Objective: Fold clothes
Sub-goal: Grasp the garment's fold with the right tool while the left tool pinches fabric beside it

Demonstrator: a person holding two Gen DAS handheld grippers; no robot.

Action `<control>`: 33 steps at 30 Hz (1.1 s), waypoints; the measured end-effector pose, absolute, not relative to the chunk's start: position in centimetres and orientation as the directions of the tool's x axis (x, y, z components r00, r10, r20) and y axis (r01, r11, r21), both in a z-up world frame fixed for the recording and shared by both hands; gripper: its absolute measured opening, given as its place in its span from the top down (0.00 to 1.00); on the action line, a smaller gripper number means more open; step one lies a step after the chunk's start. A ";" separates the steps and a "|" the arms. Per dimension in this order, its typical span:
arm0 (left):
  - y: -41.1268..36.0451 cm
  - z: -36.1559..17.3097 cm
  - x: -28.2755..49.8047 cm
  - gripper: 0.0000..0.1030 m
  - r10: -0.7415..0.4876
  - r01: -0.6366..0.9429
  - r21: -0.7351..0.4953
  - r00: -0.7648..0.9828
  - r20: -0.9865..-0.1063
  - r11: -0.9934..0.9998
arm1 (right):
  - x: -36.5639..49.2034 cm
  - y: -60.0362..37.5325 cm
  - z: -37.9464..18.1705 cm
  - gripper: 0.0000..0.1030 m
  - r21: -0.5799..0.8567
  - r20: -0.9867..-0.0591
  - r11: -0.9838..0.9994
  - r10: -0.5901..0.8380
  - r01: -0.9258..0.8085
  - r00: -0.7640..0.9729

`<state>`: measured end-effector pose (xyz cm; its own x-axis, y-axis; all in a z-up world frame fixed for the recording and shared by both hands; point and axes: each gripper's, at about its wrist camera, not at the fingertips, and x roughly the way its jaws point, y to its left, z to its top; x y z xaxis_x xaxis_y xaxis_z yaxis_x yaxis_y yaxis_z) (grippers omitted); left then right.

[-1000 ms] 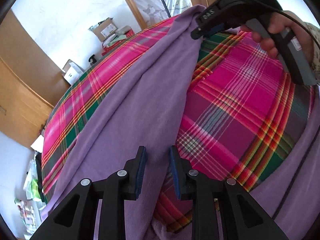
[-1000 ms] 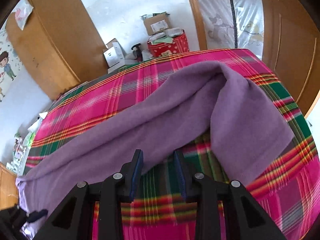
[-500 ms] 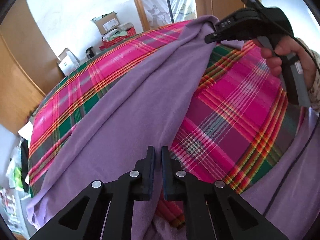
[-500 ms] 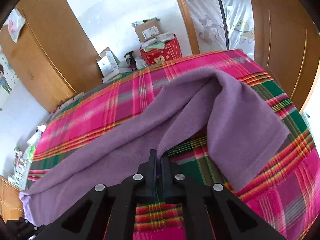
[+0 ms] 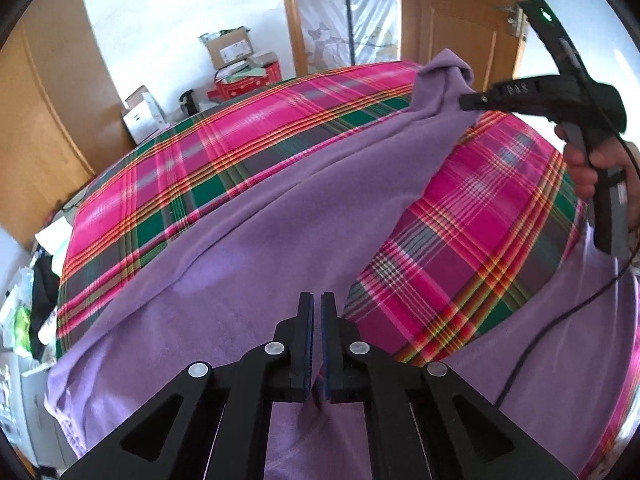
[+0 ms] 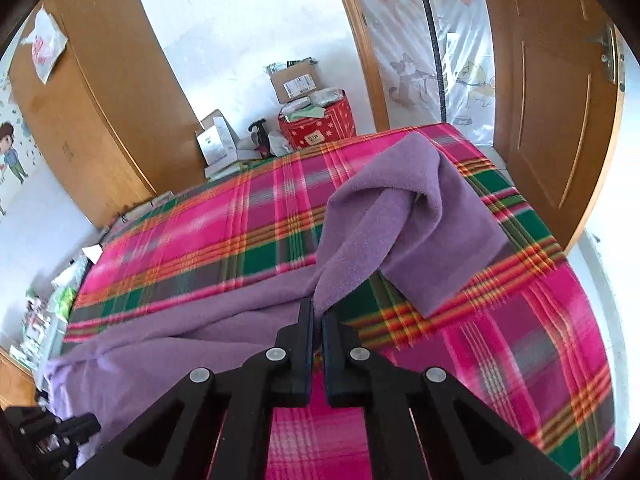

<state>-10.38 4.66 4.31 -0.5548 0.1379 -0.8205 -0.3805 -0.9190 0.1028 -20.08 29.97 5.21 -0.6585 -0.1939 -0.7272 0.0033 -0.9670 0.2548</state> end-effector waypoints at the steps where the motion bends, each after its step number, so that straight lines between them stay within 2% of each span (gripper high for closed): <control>1: 4.8 4.1 -10.4 0.90 0.120 -0.379 0.122 -0.557 -0.822 -0.917 | -20.1 30.0 4.9 0.96 0.246 -0.732 -0.969 -0.183 -0.004 -0.656; 3: 5.2 3.5 -10.5 0.80 0.084 -0.375 0.163 -0.561 -0.823 -0.913 | -20.3 30.1 4.4 0.96 0.241 -0.743 -0.970 -0.172 -0.019 -0.646; 6: 5.7 2.9 -10.3 0.76 0.084 -0.403 0.170 -0.539 -0.838 -0.899 | -20.9 30.1 3.8 0.96 0.232 -0.753 -0.972 -0.162 -0.026 -0.638; 15: 7.0 1.6 -11.2 0.73 0.039 -0.420 0.224 -0.532 -0.846 -0.880 | -22.2 30.2 2.2 0.96 0.238 -0.766 -0.970 -0.156 -0.050 -0.623; 16: 6.9 1.7 -11.3 0.73 0.053 -0.416 0.207 -0.532 -0.845 -0.885 | -22.2 30.3 2.1 0.96 0.239 -0.767 -0.970 -0.157 -0.050 -0.623; 17: 6.8 1.7 -11.3 0.80 0.061 -0.420 0.200 -0.530 -0.846 -0.885 | -22.1 30.3 2.1 0.96 0.242 -0.766 -0.969 -0.160 -0.049 -0.623; 18: 6.7 1.8 -11.2 0.93 0.063 -0.422 0.201 -0.534 -0.843 -0.884 | -22.0 30.4 2.2 0.96 0.246 -0.766 -0.968 -0.163 -0.049 -0.622; 27: 3.9 4.8 -9.7 0.94 0.154 -0.391 0.099 -0.566 -0.810 -0.915 | -20.1 30.3 4.2 0.96 0.263 -0.747 -0.964 -0.186 -0.027 -0.638; 33: 3.0 5.4 -7.9 0.94 0.209 -0.425 0.049 -0.538 -0.817 -0.904 | -17.0 30.5 5.7 0.96 0.276 -0.741 -0.961 -0.205 -0.013 -0.640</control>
<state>-7.88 3.04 5.39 -0.5379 0.2088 -0.8168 -0.4250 -0.9039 0.0489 -17.03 30.47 5.65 -0.6399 -0.2047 -0.7407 -0.0125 -0.9610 0.2763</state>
